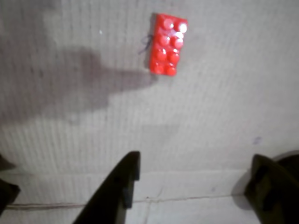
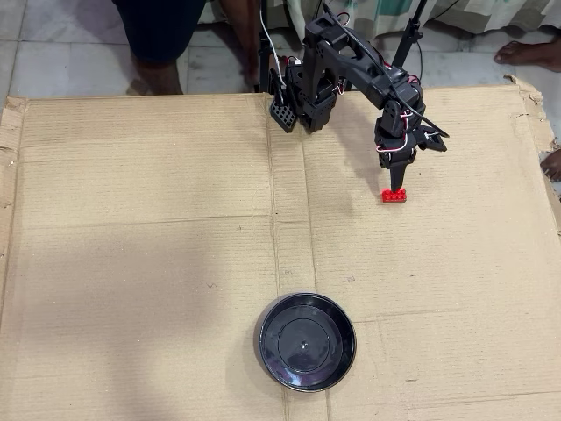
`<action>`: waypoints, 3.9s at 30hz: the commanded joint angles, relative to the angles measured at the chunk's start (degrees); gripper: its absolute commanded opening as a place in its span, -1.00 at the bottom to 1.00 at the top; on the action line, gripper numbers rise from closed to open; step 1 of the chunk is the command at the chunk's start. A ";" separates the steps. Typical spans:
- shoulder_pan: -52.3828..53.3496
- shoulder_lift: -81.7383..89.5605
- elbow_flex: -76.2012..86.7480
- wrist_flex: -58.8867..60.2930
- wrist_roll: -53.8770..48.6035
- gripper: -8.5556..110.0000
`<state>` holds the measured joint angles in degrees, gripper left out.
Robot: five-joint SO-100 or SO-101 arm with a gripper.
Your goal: Grasp a lego block and put it in the bin.
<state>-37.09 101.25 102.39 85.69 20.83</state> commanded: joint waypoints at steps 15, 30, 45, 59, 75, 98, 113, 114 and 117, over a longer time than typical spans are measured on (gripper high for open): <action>-2.55 -6.15 9.76 -9.93 -0.62 -0.39; -9.93 -8.70 12.30 -15.64 -0.18 -0.40; -7.56 -18.81 7.91 -30.85 -0.35 -0.40; -4.31 -15.21 2.02 -30.15 -1.05 -0.39; -5.36 -19.42 1.58 -30.94 -0.35 -0.39; -1.67 -33.57 -12.13 -30.15 0.00 -0.42; -1.49 -32.96 -12.22 -30.94 -1.05 -0.73; -1.14 -32.17 -12.30 -30.94 -1.14 -0.75; -0.53 -29.71 -12.30 -31.03 -1.23 -0.77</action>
<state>-38.76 68.03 91.67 55.28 19.86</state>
